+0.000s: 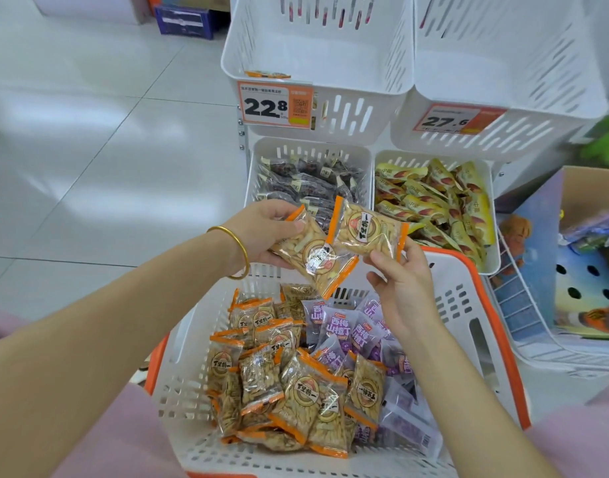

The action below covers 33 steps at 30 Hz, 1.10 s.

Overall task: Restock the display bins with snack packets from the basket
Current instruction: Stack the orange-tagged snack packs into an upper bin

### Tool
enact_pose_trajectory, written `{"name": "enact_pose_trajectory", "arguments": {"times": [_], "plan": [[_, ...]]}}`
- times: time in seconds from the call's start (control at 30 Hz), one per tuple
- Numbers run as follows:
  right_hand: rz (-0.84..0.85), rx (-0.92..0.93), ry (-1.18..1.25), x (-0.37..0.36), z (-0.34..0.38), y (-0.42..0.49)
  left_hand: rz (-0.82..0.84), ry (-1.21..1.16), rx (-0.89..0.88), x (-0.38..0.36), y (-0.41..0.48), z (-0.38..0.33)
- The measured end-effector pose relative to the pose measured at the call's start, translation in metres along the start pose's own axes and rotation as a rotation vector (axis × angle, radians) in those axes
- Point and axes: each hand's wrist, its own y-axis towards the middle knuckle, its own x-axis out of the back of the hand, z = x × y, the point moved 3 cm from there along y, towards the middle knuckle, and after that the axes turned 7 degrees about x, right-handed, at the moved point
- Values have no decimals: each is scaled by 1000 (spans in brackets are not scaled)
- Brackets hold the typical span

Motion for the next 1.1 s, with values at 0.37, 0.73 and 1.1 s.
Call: {"name": "enact_pose_trajectory", "arguments": {"times": [0.37, 0.73, 1.1], "plan": [[-90, -120, 206, -6, -1, -1, -101, -196, 56, 7, 4, 1], [-73, -170, 312, -24, -6, -9, -8, -496, 89, -2, -2, 0], [32, 148, -360, -34, 16, -12, 376, -499, -89, -25, -10, -13]]}}
